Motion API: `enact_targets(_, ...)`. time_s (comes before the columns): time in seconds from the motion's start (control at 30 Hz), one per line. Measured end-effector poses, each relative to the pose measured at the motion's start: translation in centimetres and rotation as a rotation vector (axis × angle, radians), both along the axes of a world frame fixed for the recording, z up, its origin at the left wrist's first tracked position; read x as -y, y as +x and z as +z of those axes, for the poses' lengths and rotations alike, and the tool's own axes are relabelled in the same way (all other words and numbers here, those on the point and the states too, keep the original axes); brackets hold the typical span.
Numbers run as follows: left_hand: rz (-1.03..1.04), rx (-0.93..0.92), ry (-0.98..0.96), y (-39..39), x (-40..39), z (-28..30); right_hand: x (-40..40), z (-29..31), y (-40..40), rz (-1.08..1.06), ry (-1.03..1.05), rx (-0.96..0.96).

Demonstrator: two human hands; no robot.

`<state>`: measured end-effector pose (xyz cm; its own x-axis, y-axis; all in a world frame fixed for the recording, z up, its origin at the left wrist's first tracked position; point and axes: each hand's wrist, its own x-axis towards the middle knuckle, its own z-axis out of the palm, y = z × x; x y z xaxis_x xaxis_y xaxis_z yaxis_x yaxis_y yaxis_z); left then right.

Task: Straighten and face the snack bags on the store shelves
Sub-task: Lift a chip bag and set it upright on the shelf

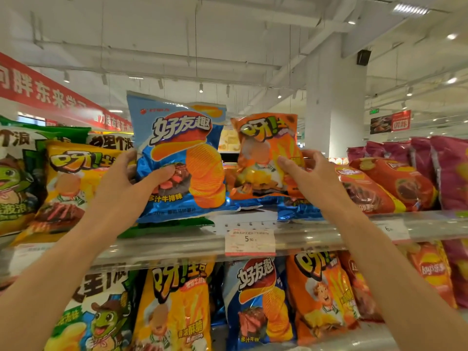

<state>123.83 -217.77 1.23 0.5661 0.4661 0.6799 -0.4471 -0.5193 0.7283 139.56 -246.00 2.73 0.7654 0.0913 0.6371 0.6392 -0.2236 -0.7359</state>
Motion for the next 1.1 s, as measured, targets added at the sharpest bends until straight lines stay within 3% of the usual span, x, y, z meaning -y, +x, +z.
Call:
enact_targets(0.23, 0.142, -0.107, 0.262, 3.9, 3.4, 1.0, 5.5, -1.8, 0.8, -0.039, 0.192, -0.059)
enact_targets(0.43, 0.254, -0.268, 0.581, 7.9, 7.4, 1.1, 7.0, -3.1, 1.5, -0.023, 0.229, -0.04)
enact_targets(0.53, 0.287, -0.425, 0.612, 9.6, 8.3, 0.7, 7.0, -3.2, 1.2, 0.003, 0.189, -0.017)
enact_targets(0.63, 0.473, -0.573, 0.812, 9.9, 8.2, 0.2, 6.9, -3.2, 1.2, 0.014, 0.16, 0.002)
enact_targets(0.83, 0.753, -0.451, 1.078, 7.5, 7.1, 0.5, 6.8, -3.0, 1.0, 0.035, 0.119, 0.026)
enact_targets(0.97, 0.692, -0.416, 1.068, 5.4, 5.0, 1.6, 5.9, -3.0, 0.8, 0.052, 0.081, 0.038)
enact_targets(1.1, 0.583, -0.453, 1.188, 5.0, 4.9, 1.1, 5.0, -2.7, 0.5, 0.071, 0.07, 0.039)
